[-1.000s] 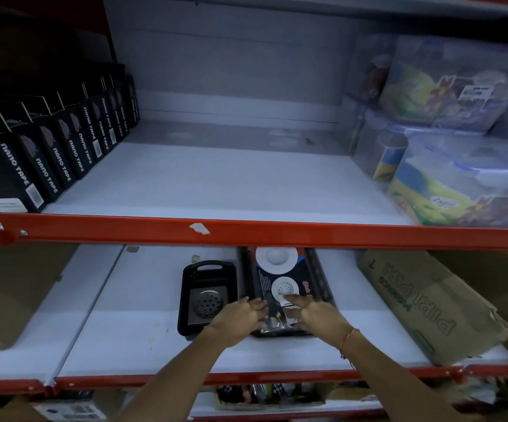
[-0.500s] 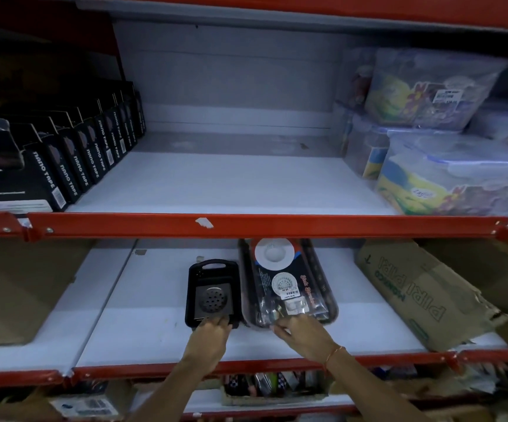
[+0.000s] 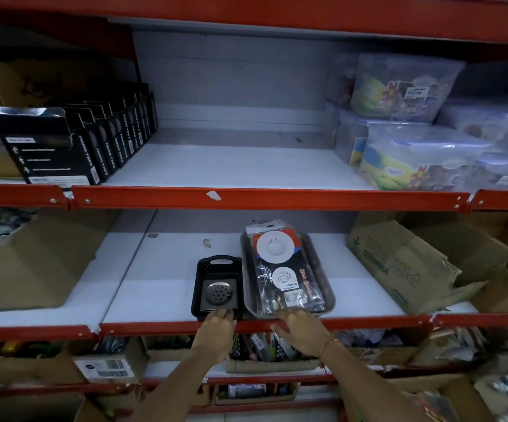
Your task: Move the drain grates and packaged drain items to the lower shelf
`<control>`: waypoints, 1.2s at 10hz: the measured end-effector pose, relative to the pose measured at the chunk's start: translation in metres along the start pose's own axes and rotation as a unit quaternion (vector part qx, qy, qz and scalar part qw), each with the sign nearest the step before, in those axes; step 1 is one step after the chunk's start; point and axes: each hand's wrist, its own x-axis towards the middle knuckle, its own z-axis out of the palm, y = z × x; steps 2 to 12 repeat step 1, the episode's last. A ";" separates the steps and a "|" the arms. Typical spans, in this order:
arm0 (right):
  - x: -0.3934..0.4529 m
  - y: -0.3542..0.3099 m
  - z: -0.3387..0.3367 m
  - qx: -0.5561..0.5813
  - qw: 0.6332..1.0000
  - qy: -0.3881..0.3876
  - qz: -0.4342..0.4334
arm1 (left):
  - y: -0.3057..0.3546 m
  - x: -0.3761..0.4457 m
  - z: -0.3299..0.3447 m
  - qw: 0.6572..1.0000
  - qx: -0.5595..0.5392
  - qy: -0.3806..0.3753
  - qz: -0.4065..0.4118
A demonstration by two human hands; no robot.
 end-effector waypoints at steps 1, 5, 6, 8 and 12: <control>-0.003 -0.006 -0.010 0.000 1.000 -0.011 0.004 | 0.007 -0.007 -0.015 1.000 -0.014 0.006 -0.011; -0.003 -0.006 -0.010 0.000 1.000 -0.011 0.004 | 0.007 -0.007 -0.015 1.000 -0.014 0.006 -0.011; -0.003 -0.006 -0.010 0.000 1.000 -0.011 0.004 | 0.007 -0.007 -0.015 1.000 -0.014 0.006 -0.011; -0.003 -0.006 -0.010 0.000 1.000 -0.011 0.004 | 0.007 -0.007 -0.015 1.000 -0.014 0.006 -0.011; -0.003 -0.006 -0.010 0.000 1.000 -0.011 0.004 | 0.007 -0.007 -0.015 1.000 -0.014 0.006 -0.011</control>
